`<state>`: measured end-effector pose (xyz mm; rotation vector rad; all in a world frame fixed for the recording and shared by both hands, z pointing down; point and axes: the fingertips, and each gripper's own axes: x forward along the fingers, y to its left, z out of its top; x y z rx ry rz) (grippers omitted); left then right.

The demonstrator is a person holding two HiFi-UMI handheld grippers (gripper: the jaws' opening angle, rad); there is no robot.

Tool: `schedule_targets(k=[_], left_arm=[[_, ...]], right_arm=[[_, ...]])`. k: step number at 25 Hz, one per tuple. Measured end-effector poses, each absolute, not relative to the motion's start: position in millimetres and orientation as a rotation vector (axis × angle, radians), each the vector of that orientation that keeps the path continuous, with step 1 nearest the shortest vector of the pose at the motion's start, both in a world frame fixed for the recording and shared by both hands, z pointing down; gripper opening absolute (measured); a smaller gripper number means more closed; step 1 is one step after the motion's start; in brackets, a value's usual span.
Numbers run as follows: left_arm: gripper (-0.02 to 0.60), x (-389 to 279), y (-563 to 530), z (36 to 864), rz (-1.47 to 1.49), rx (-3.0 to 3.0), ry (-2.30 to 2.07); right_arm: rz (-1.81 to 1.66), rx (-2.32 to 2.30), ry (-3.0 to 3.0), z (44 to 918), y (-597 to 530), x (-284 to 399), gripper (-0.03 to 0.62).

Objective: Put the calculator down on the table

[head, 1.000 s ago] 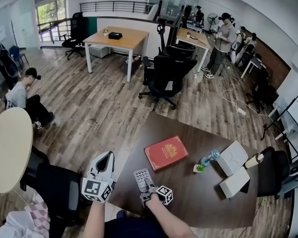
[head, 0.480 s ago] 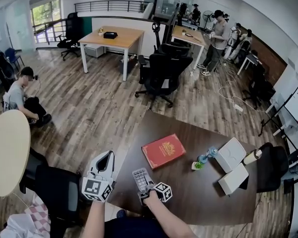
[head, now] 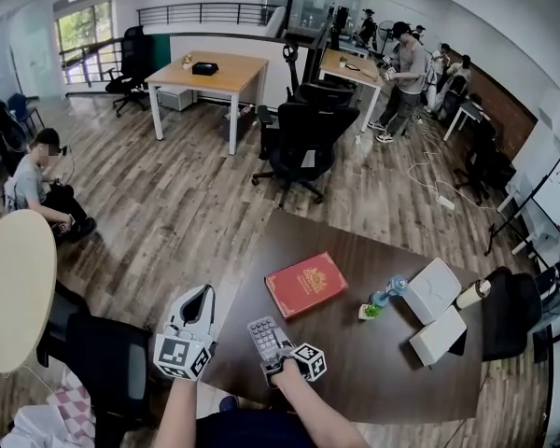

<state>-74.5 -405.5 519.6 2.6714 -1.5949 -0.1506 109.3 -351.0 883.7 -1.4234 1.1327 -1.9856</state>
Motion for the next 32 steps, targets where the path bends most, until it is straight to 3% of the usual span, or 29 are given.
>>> schedule_targets(k=[17, 32], left_arm=[[-0.003, -54, -401, 521, -0.15, 2.695, -1.551], [-0.004, -49, -398, 528, -0.134, 2.668, -1.523]], right_arm=[[-1.883, -1.249, 1.187, 831, -368, 106, 0.604], [-1.481, -0.783, 1.437, 635, -421, 104, 0.604]])
